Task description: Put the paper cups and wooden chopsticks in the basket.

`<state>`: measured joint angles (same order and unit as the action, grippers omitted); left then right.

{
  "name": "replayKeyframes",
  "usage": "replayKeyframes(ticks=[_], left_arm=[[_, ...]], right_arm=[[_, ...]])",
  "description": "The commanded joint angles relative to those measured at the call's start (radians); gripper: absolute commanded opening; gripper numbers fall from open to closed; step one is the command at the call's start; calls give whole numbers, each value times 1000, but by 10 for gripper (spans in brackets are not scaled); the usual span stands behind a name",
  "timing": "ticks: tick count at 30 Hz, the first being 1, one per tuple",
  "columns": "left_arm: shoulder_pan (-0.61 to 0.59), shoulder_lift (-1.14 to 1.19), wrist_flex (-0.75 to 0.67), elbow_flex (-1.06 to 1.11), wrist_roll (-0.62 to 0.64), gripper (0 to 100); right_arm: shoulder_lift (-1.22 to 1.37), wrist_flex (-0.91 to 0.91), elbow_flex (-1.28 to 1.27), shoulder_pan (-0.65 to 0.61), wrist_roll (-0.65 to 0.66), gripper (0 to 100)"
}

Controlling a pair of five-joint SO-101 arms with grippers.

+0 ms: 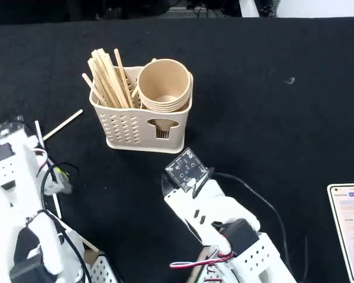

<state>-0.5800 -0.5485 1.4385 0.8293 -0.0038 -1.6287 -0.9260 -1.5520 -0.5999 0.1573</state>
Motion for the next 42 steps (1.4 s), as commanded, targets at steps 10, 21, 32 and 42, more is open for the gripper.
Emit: replayKeyframes(ticks=[10,21,32,42], left_arm=[[-263,-17,-103,74,51,238],[-407,-18,-445,288,-5,248],[-288,-26,-585,297,178,111],[-291,-28,-496,191,210,30]], right_arm=[[-16,3,1,-14,9,149],[-16,5,-8,-14,9,149],[-16,5,-10,-14,9,149],[-16,5,-10,-14,9,149]])
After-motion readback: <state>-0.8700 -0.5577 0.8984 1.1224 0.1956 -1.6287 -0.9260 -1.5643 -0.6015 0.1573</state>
